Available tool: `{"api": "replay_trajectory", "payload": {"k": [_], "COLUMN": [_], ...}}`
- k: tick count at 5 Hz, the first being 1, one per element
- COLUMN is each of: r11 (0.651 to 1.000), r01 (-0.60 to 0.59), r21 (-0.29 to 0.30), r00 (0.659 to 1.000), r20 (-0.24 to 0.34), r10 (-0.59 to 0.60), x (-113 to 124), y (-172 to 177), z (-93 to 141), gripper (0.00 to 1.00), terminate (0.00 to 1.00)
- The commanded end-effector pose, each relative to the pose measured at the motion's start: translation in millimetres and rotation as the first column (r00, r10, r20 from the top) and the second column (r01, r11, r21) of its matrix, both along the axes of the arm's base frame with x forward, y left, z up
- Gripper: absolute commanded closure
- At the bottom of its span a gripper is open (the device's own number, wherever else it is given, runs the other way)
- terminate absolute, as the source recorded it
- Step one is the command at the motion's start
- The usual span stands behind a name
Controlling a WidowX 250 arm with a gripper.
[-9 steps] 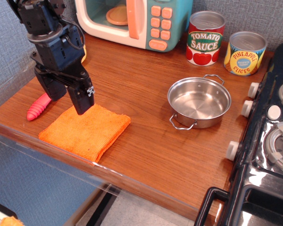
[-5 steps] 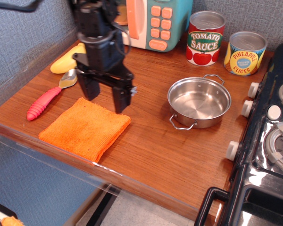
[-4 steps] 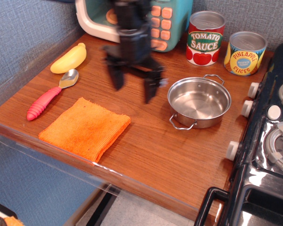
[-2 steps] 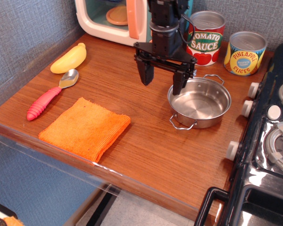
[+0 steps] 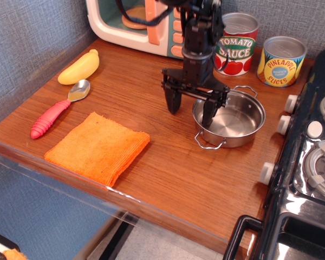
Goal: Place the pot on the orange towel.
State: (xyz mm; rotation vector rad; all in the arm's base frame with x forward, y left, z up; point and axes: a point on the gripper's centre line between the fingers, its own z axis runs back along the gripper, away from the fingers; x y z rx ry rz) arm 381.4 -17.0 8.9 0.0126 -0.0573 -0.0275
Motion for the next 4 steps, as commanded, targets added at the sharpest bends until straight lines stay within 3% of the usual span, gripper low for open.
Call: {"api": "replay_trajectory", "payload": {"k": [1, 2, 3, 4], "r11": [0.998, 0.994, 0.994, 0.997], "r01": [-0.029, -0.056, -0.066, -0.027], "r21": [-0.064, -0.098, -0.089, -0.071], "r00": [0.998, 0.996, 0.997, 0.998], "r20": [0.06, 0.061, 0.038, 0.051], "r10": [0.033, 0.062, 0.069, 0.031], "x": [-9.7, -27.0, -34.6, -29.0], "y": [0.7, -0.2, -3.8, -14.3], "z": [6.5, 6.6, 6.8, 30.0], "gripper": [1.0, 1.0, 1.0, 1.0], "terminate": [0.0, 0.0, 0.0, 0.0]}}
